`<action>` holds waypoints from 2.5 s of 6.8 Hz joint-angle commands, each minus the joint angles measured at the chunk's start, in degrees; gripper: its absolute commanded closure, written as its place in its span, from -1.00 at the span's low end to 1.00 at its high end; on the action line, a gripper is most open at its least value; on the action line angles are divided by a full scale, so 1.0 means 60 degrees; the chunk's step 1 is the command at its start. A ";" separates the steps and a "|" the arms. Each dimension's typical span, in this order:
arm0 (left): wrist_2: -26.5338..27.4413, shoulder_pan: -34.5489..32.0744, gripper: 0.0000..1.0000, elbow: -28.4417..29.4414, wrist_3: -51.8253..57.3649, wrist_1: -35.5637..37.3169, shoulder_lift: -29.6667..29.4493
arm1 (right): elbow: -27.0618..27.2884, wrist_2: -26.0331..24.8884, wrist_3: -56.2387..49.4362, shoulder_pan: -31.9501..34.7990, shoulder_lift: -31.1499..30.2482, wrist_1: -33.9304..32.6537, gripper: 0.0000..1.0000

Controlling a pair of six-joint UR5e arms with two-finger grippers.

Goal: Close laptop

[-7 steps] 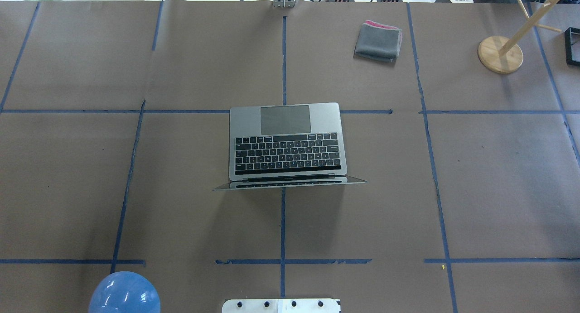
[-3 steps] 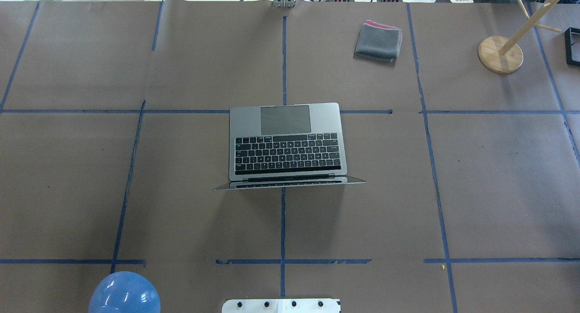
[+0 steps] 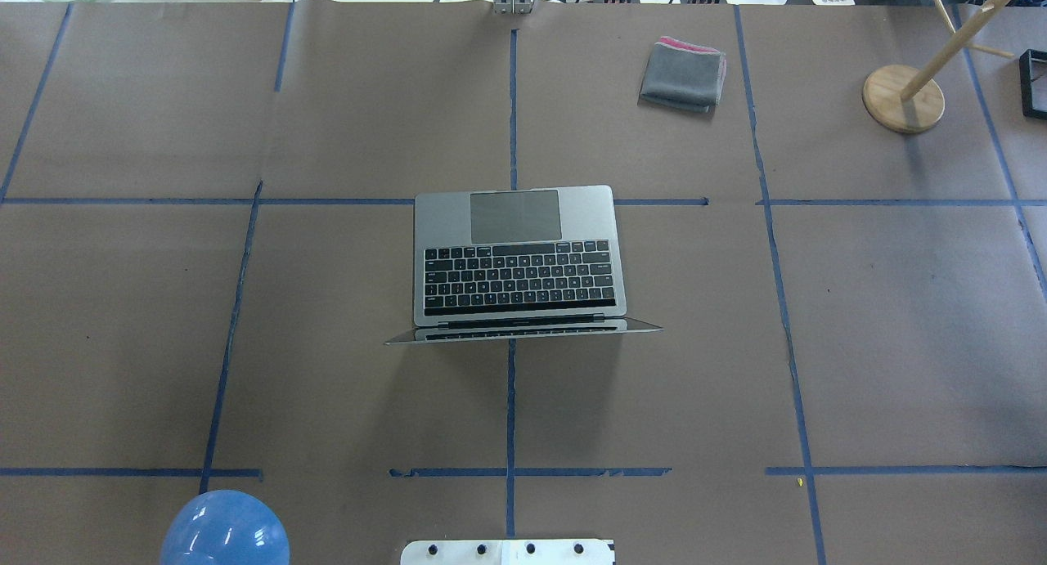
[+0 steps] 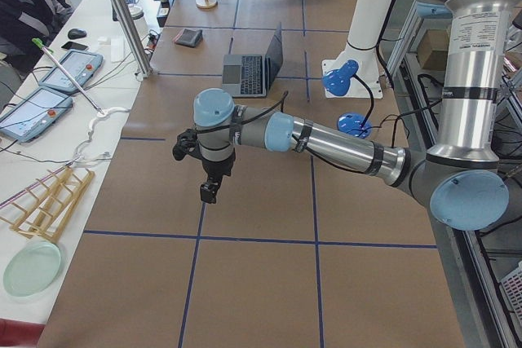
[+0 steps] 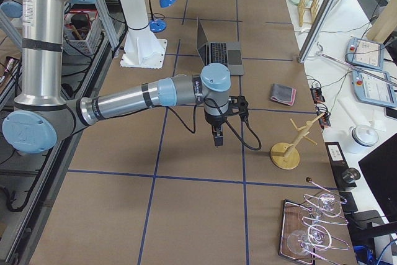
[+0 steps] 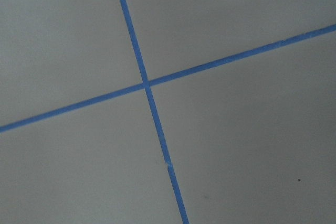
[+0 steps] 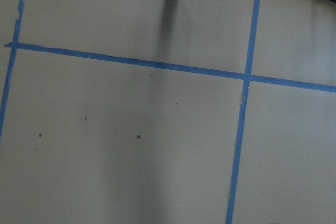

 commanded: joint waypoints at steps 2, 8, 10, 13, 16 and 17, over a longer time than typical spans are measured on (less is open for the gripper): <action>-0.0556 0.1693 -1.00 -0.0212 -0.3481 -0.1044 -0.0669 | 0.0624 0.0344 0.1563 -0.0831 0.0367 0.0000 -0.99; -0.0662 0.5593 -1.00 -0.0343 -0.9154 -0.5659 -0.0700 | 0.1096 0.0052 0.8536 -0.3893 -0.0214 0.6026 -0.71; -0.0633 0.7027 -1.00 -0.0315 -1.1758 -0.7518 -0.0816 | 0.1096 -0.0007 0.9182 -0.4639 -0.1005 0.7841 -0.66; -0.0647 0.8159 -0.99 -0.0314 -1.2182 -0.7673 -0.1533 | 0.1154 -0.1145 1.0763 -0.6570 -0.1477 1.0058 -0.54; -0.0967 0.8659 -0.24 -0.0547 -1.2196 -0.7775 -0.1667 | 0.1504 -0.3049 1.1089 -0.8797 -0.1463 1.0210 -0.06; -0.1202 0.8675 0.33 -0.0766 -1.2341 -0.7790 -0.1667 | 0.1752 -0.3387 1.1308 -0.9297 -0.1463 1.0210 0.25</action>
